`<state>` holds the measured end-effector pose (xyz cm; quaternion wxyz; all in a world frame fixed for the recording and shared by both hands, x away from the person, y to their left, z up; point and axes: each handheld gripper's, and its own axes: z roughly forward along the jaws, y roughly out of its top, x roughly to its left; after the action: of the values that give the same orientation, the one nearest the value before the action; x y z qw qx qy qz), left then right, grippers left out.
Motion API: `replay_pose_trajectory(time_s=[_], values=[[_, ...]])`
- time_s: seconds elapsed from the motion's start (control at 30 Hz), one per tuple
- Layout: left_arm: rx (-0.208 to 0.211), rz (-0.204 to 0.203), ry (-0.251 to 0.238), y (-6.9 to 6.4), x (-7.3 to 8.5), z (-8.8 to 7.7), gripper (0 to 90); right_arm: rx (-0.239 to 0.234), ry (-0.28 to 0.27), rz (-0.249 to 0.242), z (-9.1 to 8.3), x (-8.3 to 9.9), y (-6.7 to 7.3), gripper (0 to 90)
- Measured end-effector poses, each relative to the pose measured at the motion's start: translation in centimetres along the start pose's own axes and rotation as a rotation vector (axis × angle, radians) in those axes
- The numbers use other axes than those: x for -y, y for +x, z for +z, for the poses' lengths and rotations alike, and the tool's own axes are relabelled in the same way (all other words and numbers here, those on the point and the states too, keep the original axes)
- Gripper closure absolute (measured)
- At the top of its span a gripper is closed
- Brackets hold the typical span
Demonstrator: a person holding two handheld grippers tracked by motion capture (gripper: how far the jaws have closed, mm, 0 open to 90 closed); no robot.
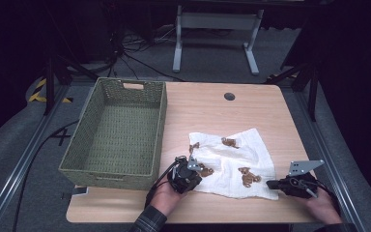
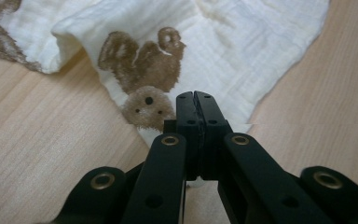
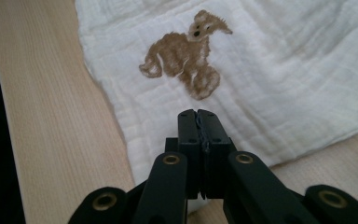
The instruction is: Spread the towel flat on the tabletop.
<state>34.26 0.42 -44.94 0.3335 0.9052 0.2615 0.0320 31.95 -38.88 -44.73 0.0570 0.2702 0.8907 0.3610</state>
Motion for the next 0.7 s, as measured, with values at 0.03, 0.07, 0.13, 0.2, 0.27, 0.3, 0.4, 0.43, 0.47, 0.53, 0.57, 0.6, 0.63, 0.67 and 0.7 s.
replay_pose_trajectory(time_s=[0.03,0.07,0.13,0.2,0.27,0.3,0.4,0.43,0.47,0.53,0.57,0.6,0.63,0.67,0.7], values=[[0.004,0.005,0.017,0.1,0.0,0.2,89.9,-0.004,0.007,-0.005,0.1,0.1,0.1,89.1],[0.002,0.005,0.018,0.1,0.0,0.4,89.9,-0.003,0.016,-0.011,0.1,0.2,0.2,89.1],[0.002,0.005,0.034,0.1,0.1,0.6,89.9,-0.003,0.024,-0.017,0.2,0.3,0.4,89.1],[0.009,-0.001,0.032,0.1,0.1,0.6,89.9,-0.002,0.040,-0.021,0.3,0.3,0.4,89.1],[0.013,-0.003,0.033,0.1,0.1,0.6,89.9,-0.008,0.036,-0.018,0.3,0.3,0.4,89.1],[0.016,0.000,0.029,0.1,0.2,0.6,89.9,-0.010,0.037,-0.015,0.3,0.4,0.4,89.1],[0.031,-0.007,0.037,-0.1,0.5,0.4,89.9,-0.013,0.039,-0.013,0.3,0.4,0.4,89.1],[0.038,-0.002,0.041,-0.2,0.6,0.3,89.9,-0.015,0.039,-0.016,0.3,0.4,0.5,89.1],[0.045,0.000,0.042,-0.2,0.7,0.3,89.9,-0.022,0.040,-0.016,0.3,0.4,0.5,89.1],[0.052,0.001,0.040,-0.3,0.7,0.2,89.9,-0.029,0.038,-0.020,0.3,0.5,0.6,89.1],[0.056,0.007,0.046,-0.4,0.8,0.2,89.9,-0.036,0.037,-0.019,0.3,0.5,0.7,89.1],[0.057,0.009,0.043,-0.5,0.9,0.2,89.9,-0.039,0.037,-0.023,0.3,0.6,0.8,89.1],[0.063,0.012,0.050,-0.6,1.0,0.0,90.0,-0.043,0.038,-0.025,0.3,0.6,0.9,89.1],[0.067,0.003,0.047,-1.0,1.2,0.0,89.9,-0.050,0.037,-0.028,0.2,0.7,1.0,89.1],[0.069,0.015,0.057,-1.0,1.3,-0.2,90.0,-0.057,0.040,-0.031,0.2,0.8,1.2,89.1]])
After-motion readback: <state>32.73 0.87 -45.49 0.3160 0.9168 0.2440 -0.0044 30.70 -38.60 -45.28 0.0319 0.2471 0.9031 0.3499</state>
